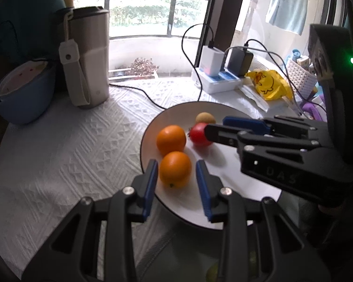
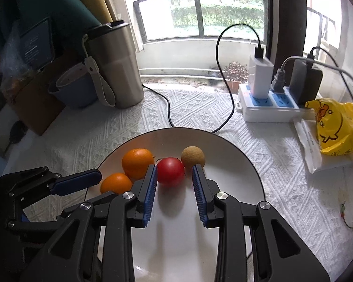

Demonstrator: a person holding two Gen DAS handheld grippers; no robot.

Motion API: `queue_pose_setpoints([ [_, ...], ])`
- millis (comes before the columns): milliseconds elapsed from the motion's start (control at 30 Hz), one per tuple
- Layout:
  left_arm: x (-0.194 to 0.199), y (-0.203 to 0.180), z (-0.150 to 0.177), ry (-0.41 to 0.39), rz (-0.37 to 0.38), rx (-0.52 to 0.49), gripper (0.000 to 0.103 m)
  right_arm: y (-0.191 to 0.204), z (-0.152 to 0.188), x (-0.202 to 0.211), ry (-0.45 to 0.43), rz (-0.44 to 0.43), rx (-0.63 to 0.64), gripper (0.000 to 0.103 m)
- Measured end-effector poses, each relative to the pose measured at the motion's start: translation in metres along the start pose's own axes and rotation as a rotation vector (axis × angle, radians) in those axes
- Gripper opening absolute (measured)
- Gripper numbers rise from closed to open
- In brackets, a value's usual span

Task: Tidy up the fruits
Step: 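Lower the tomato and orange onto the plate and open both tools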

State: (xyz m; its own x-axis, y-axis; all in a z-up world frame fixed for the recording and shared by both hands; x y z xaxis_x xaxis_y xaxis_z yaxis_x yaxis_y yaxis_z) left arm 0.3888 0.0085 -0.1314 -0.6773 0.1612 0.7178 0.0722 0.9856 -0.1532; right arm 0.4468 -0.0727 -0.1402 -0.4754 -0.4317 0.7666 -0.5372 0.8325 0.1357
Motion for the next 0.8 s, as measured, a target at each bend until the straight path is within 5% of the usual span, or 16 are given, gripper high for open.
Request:
queue_pose_setpoints([
  [800, 0.082, -0.015, 0.021, -0.095, -0.017, 0.027, 0.041, 0.010, 0.025, 0.095, -0.100, 0.045, -0.008, 0.033],
])
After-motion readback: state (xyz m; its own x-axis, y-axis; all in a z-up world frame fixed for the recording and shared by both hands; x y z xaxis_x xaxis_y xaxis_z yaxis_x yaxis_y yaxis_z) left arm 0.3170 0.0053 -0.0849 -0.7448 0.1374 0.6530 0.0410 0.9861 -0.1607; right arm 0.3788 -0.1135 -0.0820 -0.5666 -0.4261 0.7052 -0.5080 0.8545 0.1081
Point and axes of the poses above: each gripper's, at about its wrist camera, not at the fingertips, and x roughly against the way its jaws point, y to its left, z to its underside, the point moved 4 cm from there along -x, roughly the way its jaws point, and after that the axes turned 1 degree about -y, right-handed, at the moved point
